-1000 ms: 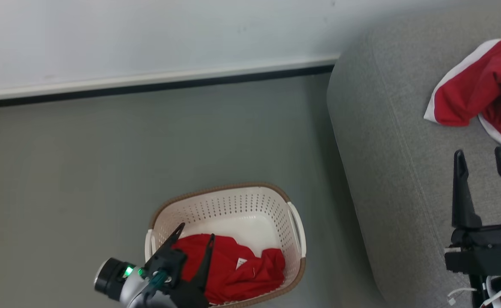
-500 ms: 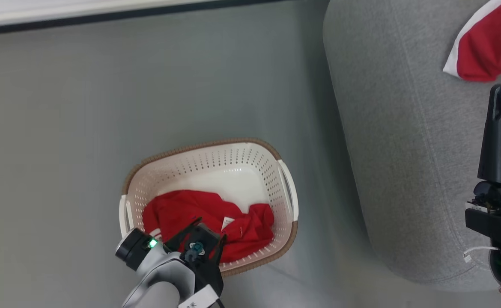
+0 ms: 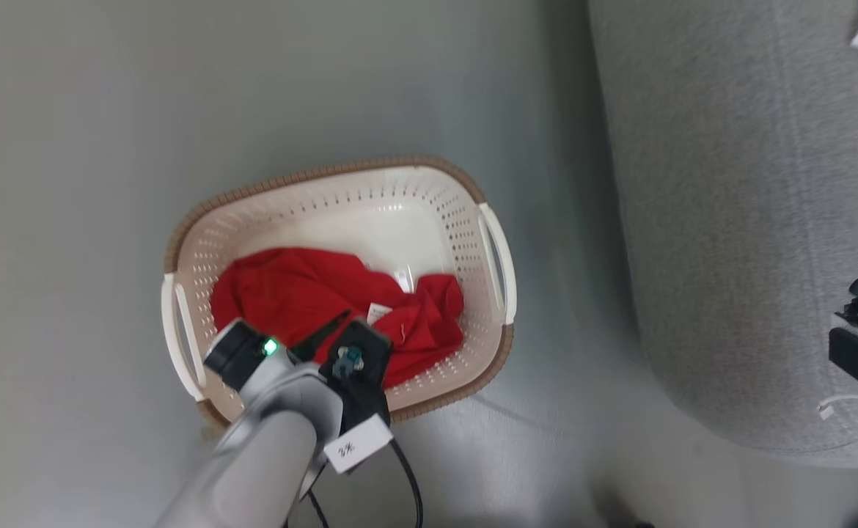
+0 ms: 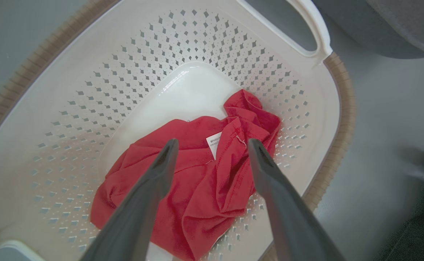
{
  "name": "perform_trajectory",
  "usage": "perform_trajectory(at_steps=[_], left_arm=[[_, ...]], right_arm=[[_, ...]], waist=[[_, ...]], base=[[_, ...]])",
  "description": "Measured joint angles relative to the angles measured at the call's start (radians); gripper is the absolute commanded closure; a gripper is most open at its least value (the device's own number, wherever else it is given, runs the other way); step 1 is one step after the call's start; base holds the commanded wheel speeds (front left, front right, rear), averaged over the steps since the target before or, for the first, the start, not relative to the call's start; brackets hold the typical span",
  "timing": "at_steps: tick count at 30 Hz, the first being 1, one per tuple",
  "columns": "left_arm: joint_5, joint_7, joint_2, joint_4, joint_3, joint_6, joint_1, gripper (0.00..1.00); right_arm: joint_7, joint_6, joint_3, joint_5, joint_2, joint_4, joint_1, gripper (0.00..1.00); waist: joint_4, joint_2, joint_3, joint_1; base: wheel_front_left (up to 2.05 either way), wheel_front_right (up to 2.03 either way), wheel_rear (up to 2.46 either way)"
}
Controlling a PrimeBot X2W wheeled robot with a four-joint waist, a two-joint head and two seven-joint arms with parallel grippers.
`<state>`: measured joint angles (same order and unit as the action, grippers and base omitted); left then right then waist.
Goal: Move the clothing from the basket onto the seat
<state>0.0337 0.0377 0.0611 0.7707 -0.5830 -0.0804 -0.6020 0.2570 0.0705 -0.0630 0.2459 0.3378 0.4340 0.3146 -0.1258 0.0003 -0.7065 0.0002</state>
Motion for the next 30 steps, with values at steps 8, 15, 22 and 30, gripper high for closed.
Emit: perform_trajectory(at_steps=[8, 15, 22, 30], left_arm=[[-0.001, 0.015, -0.005, 0.043, -0.019, -0.017, -0.119, 0.00], [-0.002, 0.022, -0.008, 0.100, -0.048, -0.027, -0.179, 0.00], [-0.002, 0.022, -0.009, 0.149, -0.071, -0.035, -0.215, 0.00], [-0.002, 0.064, -0.011, 0.225, -0.082, -0.043, -0.262, 0.00]], right_arm=[[0.000, 0.001, 0.015, -0.008, 0.001, 0.051, 0.059, 0.00], [0.001, 0.005, 0.017, -0.014, -0.002, 0.045, 0.115, 0.00], [0.001, 0.004, -0.001, -0.016, -0.020, 0.024, 0.149, 0.00], [0.001, -0.002, -0.030, -0.037, -0.031, 0.044, 0.196, 0.00]], waist=[[0.000, -0.0001, -0.120, -0.0001], [0.000, -0.0001, -0.215, 0.0000], [-0.003, -0.0001, -0.266, -0.0001], [-0.029, -0.0002, -0.292, -0.0002]], base=[[0.00, 0.00, 0.00], [0.00, 0.00, 0.00], [0.00, 0.00, 0.00], [0.00, 0.00, 0.00]])
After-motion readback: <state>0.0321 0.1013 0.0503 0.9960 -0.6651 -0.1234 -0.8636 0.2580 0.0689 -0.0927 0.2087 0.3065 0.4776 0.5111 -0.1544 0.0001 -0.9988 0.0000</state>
